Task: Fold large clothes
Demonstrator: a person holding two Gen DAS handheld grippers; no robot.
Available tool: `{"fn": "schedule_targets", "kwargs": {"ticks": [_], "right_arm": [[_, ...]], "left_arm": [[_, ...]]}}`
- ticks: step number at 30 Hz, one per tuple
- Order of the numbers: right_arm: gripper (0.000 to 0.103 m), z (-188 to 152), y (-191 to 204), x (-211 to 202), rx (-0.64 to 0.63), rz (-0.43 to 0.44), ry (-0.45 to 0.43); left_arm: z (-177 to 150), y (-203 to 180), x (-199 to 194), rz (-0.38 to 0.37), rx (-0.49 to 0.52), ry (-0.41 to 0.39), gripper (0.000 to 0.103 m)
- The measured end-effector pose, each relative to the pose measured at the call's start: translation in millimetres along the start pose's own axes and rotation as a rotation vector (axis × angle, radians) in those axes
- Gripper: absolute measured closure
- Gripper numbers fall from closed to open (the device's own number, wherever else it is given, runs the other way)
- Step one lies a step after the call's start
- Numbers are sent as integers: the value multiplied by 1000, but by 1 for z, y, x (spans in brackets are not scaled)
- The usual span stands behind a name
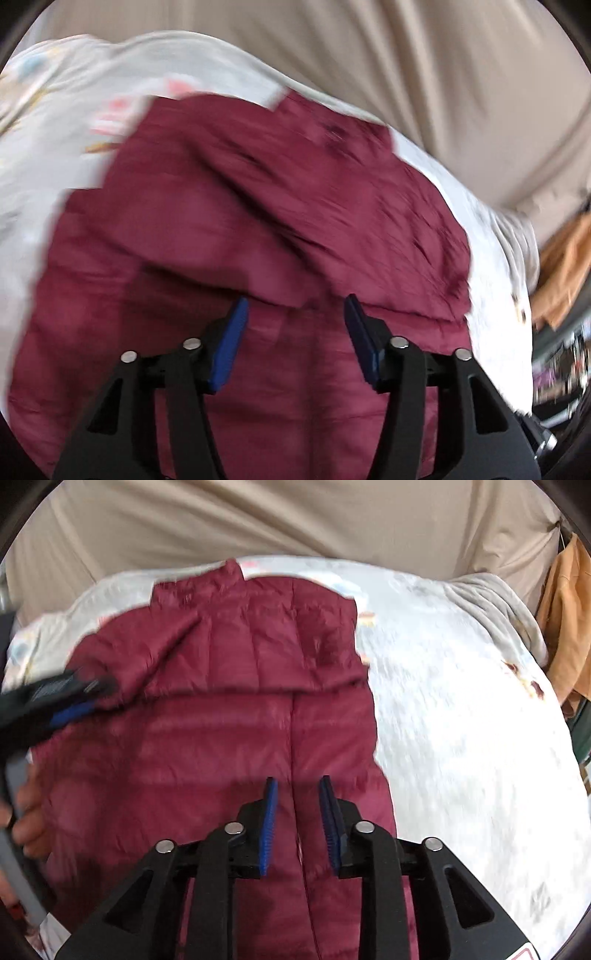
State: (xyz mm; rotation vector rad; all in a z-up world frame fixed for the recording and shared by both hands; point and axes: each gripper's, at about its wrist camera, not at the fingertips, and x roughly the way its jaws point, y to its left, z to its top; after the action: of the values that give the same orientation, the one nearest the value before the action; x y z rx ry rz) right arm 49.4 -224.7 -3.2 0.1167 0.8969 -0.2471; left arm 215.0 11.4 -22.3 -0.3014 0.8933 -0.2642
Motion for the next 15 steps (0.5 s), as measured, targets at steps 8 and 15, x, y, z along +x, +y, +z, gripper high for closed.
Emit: {"fn": "schedule_targets", "kwargs": {"ticks": [8,15], "right_arm": [[65,82,105,17,-196,134,-129],[62,113,207,82,-314,219,-43]], "left_arm": [[37,91,12,197,-115,-18,48],[39,126,41,273,-90,46,52]]}}
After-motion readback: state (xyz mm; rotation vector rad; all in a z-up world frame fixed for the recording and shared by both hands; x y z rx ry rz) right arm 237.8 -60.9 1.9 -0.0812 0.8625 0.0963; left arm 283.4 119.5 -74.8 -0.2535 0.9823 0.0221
